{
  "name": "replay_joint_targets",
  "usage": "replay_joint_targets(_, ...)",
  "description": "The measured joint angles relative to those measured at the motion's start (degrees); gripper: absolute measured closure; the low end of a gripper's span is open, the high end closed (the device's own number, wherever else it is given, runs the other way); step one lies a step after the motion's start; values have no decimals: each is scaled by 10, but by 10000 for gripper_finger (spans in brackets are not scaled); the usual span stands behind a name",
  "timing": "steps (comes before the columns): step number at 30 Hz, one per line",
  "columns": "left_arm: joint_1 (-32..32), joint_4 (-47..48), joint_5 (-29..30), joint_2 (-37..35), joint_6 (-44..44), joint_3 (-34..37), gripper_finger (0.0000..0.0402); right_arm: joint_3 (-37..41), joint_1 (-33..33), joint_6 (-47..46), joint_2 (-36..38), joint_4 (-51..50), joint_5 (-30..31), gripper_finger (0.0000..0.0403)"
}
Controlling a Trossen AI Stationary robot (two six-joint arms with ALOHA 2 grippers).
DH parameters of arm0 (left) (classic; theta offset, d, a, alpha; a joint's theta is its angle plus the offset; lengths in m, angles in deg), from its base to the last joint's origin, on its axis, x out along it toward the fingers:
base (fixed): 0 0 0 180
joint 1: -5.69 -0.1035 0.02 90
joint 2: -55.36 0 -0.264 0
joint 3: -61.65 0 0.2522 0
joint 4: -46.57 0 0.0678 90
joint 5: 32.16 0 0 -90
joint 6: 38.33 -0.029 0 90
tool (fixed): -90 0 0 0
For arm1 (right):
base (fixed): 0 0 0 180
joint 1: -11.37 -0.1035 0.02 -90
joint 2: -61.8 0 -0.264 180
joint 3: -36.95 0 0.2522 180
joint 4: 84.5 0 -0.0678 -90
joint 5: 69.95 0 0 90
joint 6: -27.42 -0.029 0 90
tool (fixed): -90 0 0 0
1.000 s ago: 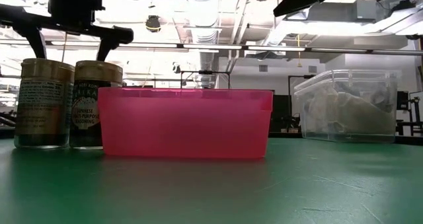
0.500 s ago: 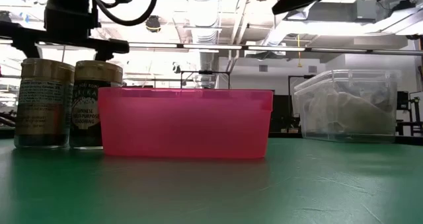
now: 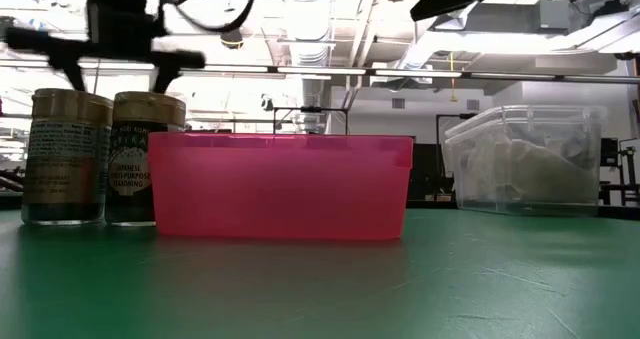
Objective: Sort spices by type
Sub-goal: Put the top brown seasoning can into the red bin
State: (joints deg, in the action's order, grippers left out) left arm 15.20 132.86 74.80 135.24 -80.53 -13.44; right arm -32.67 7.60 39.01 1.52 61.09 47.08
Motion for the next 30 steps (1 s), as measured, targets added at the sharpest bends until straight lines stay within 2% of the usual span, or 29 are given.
replay_joint_targets(6,-20,11,40,0,-4,-82,134,0,4,3,-7,-2,-1,190)
replay_joint_targets(15,-20,8,40,0,57,-221,134,0,9,4,-9,-13,-1,190)
replay_joint_targets(23,-17,-74,-57,3,153,-241,134,0,10,5,-9,-13,-1,190)
replay_joint_targets(30,7,-79,-98,85,233,-249,134,0,25,7,-9,-20,-1,190)
